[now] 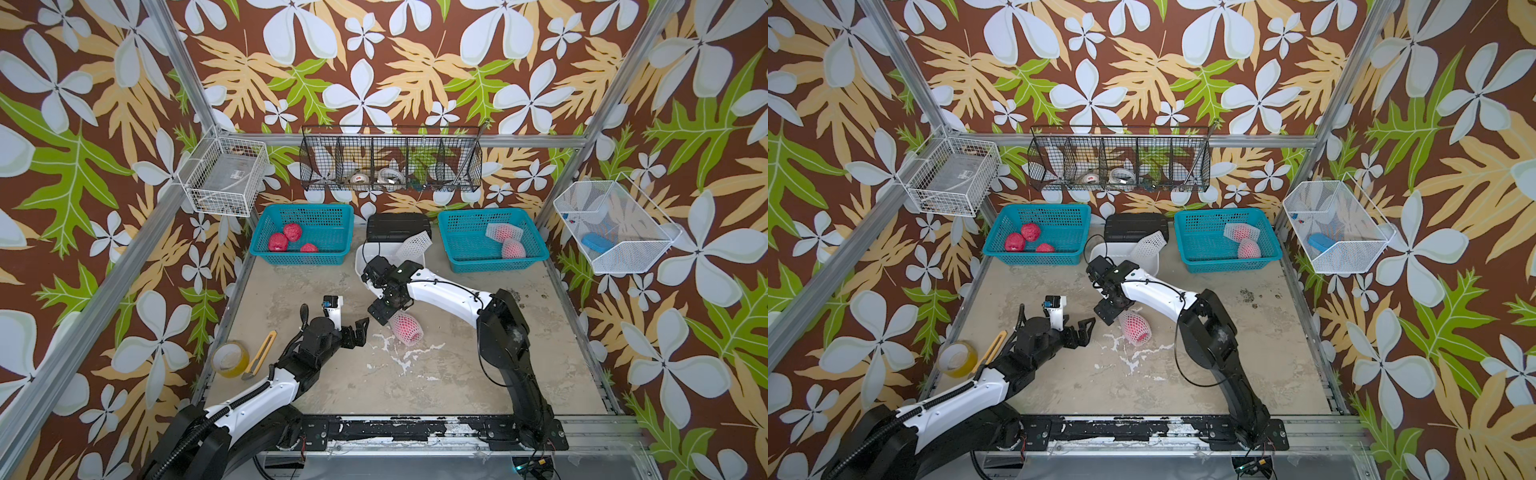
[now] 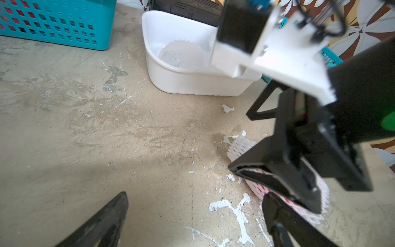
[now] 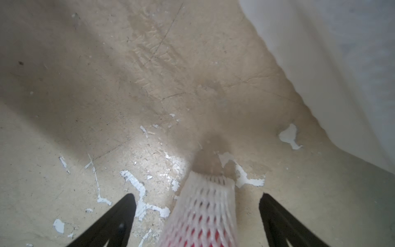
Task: Remove foam nets from apples
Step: Remove the foam net from the apple.
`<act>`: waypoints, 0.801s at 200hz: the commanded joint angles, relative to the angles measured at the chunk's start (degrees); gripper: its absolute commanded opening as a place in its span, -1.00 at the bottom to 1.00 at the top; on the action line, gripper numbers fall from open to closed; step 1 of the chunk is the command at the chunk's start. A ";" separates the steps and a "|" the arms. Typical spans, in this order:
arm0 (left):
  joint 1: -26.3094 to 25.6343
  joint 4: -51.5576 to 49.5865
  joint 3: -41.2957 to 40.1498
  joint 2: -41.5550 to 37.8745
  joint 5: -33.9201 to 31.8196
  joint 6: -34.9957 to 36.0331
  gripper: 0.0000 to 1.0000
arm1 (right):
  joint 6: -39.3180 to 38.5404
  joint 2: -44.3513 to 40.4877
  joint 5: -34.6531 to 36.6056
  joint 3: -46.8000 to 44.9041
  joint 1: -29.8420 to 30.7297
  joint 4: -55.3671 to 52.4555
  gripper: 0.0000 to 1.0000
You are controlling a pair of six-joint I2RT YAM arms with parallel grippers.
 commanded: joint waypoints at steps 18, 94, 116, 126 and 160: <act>0.16 -0.21 -0.34 -0.47 -0.02 0.88 1.00 | 0.33 5.56 7.85 5.38 0.38 -8.87 0.84; 0.16 0.46 -0.01 0.79 0.19 1.67 1.00 | 0.17 7.11 5.15 4.27 0.38 -8.15 0.43; 0.12 0.41 -0.10 0.80 -0.28 1.58 1.00 | -0.23 6.51 4.27 4.35 0.33 -7.58 0.12; 0.14 0.49 -0.06 0.87 -0.36 1.49 1.00 | -0.35 5.81 4.07 4.31 0.33 -6.91 0.05; 0.12 0.07 0.17 0.96 -0.91 1.43 1.00 | -1.23 4.27 1.49 4.03 0.38 -5.04 -0.51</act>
